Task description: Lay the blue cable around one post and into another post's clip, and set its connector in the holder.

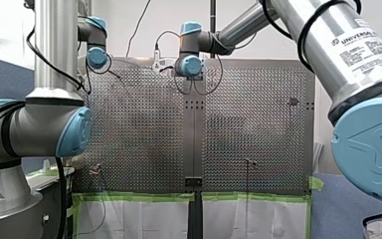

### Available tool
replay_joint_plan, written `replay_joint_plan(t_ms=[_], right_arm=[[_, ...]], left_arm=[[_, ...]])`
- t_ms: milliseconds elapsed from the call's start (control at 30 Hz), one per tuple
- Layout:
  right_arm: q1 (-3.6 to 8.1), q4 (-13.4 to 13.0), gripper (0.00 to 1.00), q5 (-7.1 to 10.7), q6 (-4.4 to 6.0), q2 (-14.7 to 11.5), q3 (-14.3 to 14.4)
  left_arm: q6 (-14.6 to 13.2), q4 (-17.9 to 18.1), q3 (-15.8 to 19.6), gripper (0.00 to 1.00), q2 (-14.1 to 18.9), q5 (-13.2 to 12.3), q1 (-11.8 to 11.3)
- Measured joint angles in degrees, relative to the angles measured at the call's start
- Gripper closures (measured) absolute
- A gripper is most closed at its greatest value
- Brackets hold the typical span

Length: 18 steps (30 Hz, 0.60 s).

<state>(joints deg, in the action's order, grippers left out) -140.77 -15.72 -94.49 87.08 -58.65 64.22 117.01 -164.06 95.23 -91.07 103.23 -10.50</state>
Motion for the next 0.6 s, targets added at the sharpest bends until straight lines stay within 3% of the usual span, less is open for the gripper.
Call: replay_joint_plan(t_ms=[600], right_arm=[[1.39,-0.08,1.00,0.19,0.04,1.40,-2.03]], left_arm=[[0.71,3.40,1.67,1.00,-2.69,-2.04,-1.22]])
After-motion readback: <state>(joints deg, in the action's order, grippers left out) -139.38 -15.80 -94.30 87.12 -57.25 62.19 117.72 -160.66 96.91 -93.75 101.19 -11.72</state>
